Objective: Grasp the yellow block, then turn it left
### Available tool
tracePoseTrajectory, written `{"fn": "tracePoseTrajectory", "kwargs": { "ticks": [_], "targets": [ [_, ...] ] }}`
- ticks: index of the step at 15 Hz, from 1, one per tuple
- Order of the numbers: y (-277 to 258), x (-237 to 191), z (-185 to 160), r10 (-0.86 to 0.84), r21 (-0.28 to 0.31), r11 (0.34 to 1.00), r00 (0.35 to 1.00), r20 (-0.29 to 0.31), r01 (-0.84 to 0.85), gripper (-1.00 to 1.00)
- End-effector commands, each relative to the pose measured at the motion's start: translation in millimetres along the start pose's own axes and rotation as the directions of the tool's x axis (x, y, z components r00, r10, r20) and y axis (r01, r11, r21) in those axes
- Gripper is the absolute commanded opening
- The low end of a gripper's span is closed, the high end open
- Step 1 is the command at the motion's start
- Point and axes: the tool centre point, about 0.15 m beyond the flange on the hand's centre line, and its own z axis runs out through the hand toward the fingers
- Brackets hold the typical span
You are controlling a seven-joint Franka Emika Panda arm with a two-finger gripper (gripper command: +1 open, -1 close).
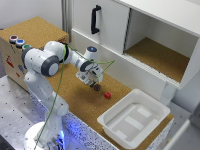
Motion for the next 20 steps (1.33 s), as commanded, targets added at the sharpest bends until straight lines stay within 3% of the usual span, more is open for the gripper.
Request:
{"fn": "tracePoseTrajectory", "kwargs": {
  "ticks": [1, 4, 6, 9, 11, 15, 16, 20],
  "targets": [
    [-24, -1, -44, -0.068, -0.016, 0.998, 0.997, 0.022, 0.069, -1.0],
    [-41, -5, -54, -0.206, -0.047, 0.977, 0.977, 0.051, 0.209, -1.0],
    [-54, -14, -58, -0.391, -0.05, 0.918, 0.918, 0.069, 0.394, -1.0],
    [-60, -27, -56, -0.661, -0.025, 0.745, 0.743, 0.108, 0.666, -1.0],
    [-58, -31, -51, -0.783, -0.058, 0.611, 0.614, 0.104, 0.789, -1.0],
    [-42, -10, -27, -0.914, -0.06, 0.387, 0.391, 0.105, 0.92, -1.0],
    [-42, -9, -24, -0.941, -0.038, 0.315, 0.317, 0.116, 0.948, -1.0],
    [-47, -10, -20, -0.99, 0.012, 0.128, 0.127, 0.057, 0.992, -1.0]
  ]
}}
